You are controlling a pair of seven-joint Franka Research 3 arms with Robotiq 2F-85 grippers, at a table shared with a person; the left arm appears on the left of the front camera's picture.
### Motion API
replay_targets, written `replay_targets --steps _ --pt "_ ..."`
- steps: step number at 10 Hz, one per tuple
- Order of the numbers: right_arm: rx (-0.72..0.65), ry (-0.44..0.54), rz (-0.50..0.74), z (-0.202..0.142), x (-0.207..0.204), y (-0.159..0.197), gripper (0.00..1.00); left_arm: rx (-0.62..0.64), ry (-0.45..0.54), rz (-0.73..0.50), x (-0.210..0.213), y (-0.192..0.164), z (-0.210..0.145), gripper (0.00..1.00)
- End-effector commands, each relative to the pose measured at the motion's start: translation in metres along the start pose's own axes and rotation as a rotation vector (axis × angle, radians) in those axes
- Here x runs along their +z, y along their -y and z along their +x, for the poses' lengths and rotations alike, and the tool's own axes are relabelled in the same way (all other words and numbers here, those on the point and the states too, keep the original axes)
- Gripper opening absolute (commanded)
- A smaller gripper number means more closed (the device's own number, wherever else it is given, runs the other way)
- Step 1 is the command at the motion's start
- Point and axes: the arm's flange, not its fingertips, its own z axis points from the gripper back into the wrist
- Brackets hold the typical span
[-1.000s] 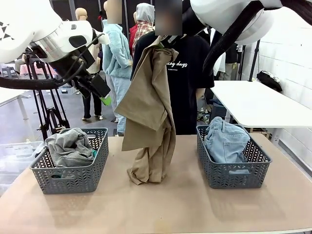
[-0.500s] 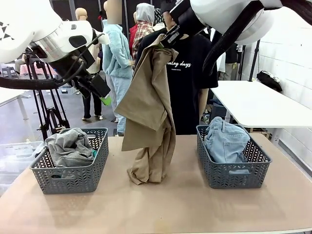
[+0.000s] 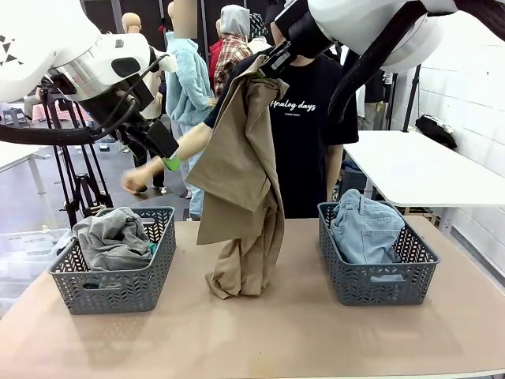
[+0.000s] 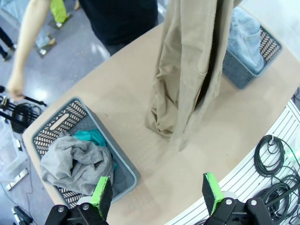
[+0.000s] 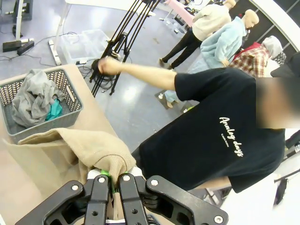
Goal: Sort the tops and bottoms.
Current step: Sort the clothes according to human instructions.
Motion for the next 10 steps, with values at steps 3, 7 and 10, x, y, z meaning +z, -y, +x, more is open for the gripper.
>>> replay_targets --steps 3,7,10 --pt "0.008 0.001 -0.014 0.0008 0.0019 0.0000 0.00 -0.006 -0.004 0.006 0.0014 -0.0023 -0.0005 1.00" --pt "0.008 0.001 -0.014 0.0008 0.0019 0.0000 0.00 -0.006 -0.004 0.006 0.0014 -0.0023 -0.0005 1.00" --pt "0.008 0.001 -0.014 0.0008 0.0019 0.0000 0.00 -0.006 -0.004 0.006 0.0014 -0.0023 -0.0005 1.00"
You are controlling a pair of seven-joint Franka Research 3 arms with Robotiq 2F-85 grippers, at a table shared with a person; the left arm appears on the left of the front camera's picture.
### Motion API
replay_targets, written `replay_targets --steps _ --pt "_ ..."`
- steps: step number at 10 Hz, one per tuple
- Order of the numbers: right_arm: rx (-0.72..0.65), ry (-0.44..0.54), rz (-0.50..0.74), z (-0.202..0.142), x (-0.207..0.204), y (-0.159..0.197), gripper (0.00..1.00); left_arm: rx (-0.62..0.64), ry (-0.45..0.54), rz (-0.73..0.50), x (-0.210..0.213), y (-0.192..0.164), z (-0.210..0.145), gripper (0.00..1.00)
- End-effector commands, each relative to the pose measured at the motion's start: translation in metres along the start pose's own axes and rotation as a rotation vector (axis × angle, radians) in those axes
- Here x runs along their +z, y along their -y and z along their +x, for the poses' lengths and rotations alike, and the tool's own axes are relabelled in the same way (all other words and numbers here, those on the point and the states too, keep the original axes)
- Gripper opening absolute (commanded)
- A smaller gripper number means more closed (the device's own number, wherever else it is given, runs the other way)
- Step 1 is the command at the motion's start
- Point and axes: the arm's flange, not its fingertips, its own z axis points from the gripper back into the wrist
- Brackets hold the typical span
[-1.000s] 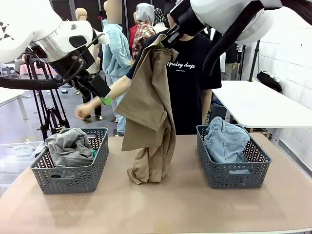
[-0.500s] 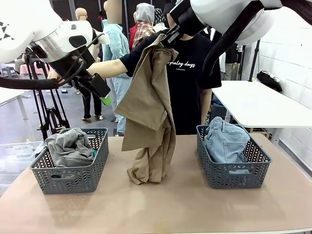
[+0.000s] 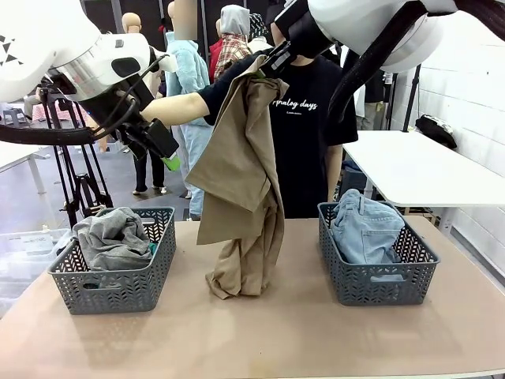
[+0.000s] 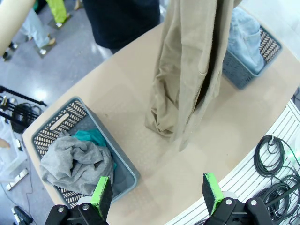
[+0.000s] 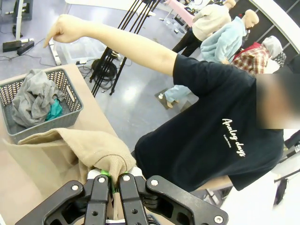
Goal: Sort the tops and bottoms.
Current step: Sort the clothes according to human instructions.
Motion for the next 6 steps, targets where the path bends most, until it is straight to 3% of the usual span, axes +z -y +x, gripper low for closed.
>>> replay_targets --steps 1,5,6 --pt "0.008 0.001 -0.014 0.001 0.002 0.000 0.00 -0.006 -0.004 0.006 0.001 -0.002 0.000 1.00" --pt "0.008 0.001 -0.014 0.001 0.002 0.000 0.00 0.000 0.000 0.000 0.000 0.000 0.000 1.00" --pt "0.008 0.001 -0.014 0.001 0.002 0.000 0.00 -0.034 0.003 0.060 0.032 -0.006 -0.003 1.00"
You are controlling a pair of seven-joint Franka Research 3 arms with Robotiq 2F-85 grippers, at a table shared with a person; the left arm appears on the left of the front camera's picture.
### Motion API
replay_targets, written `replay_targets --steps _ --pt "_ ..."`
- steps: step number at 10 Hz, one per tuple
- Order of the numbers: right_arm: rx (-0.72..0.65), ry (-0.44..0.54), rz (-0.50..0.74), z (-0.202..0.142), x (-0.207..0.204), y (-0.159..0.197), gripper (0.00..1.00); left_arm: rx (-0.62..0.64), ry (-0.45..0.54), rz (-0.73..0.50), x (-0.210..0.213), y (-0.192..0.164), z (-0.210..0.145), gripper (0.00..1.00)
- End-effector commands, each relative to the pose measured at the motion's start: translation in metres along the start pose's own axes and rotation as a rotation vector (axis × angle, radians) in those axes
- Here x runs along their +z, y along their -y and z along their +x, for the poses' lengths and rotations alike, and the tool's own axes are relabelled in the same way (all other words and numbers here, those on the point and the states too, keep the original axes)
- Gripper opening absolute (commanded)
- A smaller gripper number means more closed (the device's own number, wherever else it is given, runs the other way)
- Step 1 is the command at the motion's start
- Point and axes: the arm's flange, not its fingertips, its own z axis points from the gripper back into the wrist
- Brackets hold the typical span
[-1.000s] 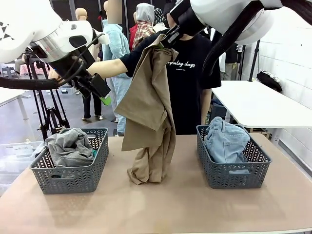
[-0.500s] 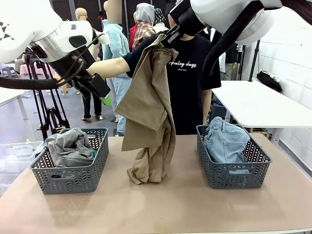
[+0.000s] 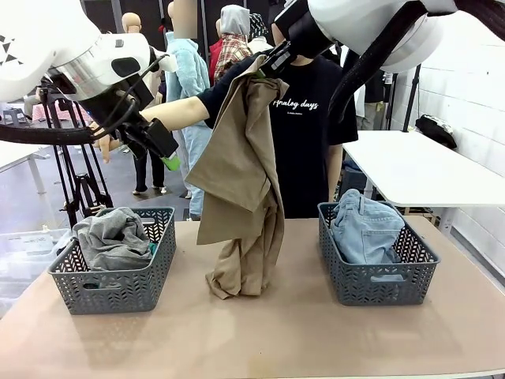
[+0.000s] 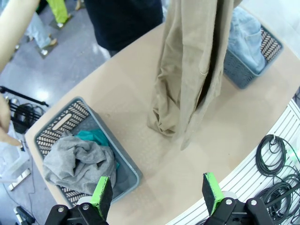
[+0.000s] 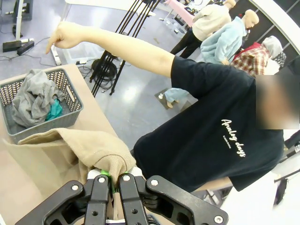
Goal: Sort the tops and bottoms.
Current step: Sort the clothes according to human instructions.
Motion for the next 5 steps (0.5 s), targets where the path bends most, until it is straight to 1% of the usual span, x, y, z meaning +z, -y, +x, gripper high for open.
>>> replay_targets --steps 1,3,4,5 --pt "0.008 0.001 -0.014 0.001 0.002 0.000 0.00 -0.036 0.001 0.117 0.054 -0.017 -0.010 1.00" --pt "0.008 0.001 -0.014 0.001 0.002 0.000 0.00 0.021 0.025 0.221 0.098 -0.048 -0.032 1.00" --pt "0.008 0.001 -0.014 0.001 0.002 0.000 0.00 0.053 0.044 0.235 0.119 -0.064 -0.047 1.00" --pt "0.008 0.001 -0.014 0.001 0.002 0.000 0.00 0.091 0.058 0.291 0.146 -0.077 -0.065 1.00"
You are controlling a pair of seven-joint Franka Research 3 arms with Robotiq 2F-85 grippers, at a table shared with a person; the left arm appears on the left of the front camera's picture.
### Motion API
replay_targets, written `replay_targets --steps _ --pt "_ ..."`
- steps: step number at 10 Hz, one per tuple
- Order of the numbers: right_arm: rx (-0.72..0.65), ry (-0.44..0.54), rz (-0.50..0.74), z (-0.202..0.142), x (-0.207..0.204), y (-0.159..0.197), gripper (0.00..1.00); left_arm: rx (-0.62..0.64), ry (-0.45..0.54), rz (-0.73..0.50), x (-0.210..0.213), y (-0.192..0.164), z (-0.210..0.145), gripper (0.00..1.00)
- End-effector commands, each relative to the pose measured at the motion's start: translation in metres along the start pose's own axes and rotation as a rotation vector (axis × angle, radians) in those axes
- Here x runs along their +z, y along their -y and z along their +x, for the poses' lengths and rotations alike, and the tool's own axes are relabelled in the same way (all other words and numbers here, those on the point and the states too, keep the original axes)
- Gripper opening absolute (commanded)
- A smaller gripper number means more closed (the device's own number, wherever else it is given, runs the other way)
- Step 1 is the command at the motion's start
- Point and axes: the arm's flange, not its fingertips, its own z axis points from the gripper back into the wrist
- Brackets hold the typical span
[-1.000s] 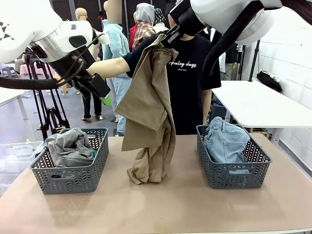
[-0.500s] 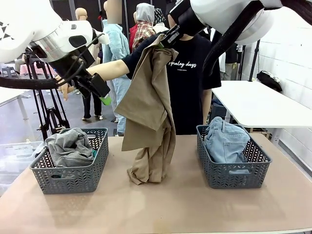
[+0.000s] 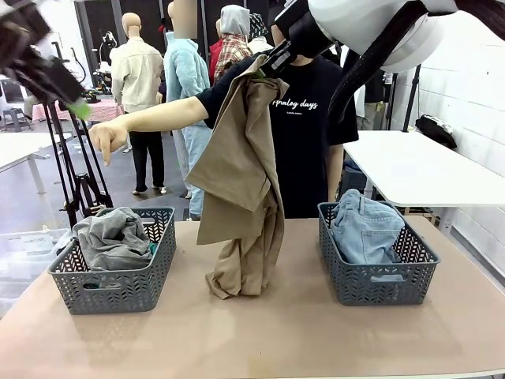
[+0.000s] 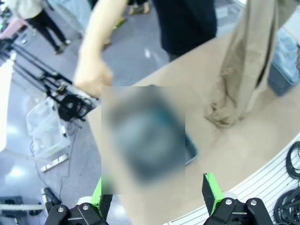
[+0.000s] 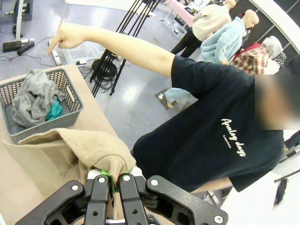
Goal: Sort the tops and bottoms.
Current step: Sort the clothes according to human instructions.
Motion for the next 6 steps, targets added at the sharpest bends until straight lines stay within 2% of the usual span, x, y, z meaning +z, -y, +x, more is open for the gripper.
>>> replay_targets --steps 1,4,6 --pt "0.008 0.000 -0.014 0.001 0.002 0.000 0.00 0.020 -0.001 0.086 0.022 -0.028 -0.021 1.00" --pt "0.008 0.000 -0.014 0.001 0.002 0.000 0.00 0.116 0.118 0.128 0.061 -0.055 -0.052 1.00" --pt "0.008 0.000 -0.014 0.001 0.002 0.000 0.00 0.167 0.127 0.146 0.069 -0.065 -0.072 1.00"
